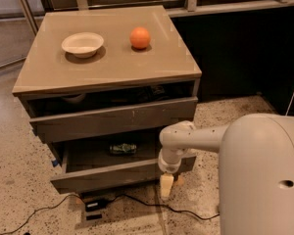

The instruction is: Open middle drawer

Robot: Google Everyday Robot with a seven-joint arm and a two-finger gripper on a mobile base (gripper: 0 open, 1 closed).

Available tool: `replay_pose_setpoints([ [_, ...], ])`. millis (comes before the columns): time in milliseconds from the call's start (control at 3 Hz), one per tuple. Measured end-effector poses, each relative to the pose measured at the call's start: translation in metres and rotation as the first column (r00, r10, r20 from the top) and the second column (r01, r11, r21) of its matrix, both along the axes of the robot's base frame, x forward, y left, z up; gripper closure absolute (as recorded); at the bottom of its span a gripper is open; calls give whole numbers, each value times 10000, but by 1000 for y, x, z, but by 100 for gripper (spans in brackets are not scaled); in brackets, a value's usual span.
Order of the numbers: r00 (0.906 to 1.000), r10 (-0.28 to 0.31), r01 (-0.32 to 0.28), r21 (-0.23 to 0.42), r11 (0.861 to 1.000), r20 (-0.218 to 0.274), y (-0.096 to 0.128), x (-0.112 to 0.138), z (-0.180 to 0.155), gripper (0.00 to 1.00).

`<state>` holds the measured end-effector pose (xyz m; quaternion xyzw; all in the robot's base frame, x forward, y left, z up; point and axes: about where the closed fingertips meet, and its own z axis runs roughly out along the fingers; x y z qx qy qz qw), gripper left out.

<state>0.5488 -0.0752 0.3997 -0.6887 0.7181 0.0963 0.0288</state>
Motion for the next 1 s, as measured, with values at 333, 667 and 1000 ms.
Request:
replay_pose_setpoints([
  [333, 9998, -84, 83, -64, 9999, -183, -6, -14, 3, 0],
  [667, 9979, -160, 152, -133, 9998, -635, -22, -49, 25, 0],
  [1000, 9989, -100, 94, -133, 9999, -460, -27, -47, 36, 0],
])
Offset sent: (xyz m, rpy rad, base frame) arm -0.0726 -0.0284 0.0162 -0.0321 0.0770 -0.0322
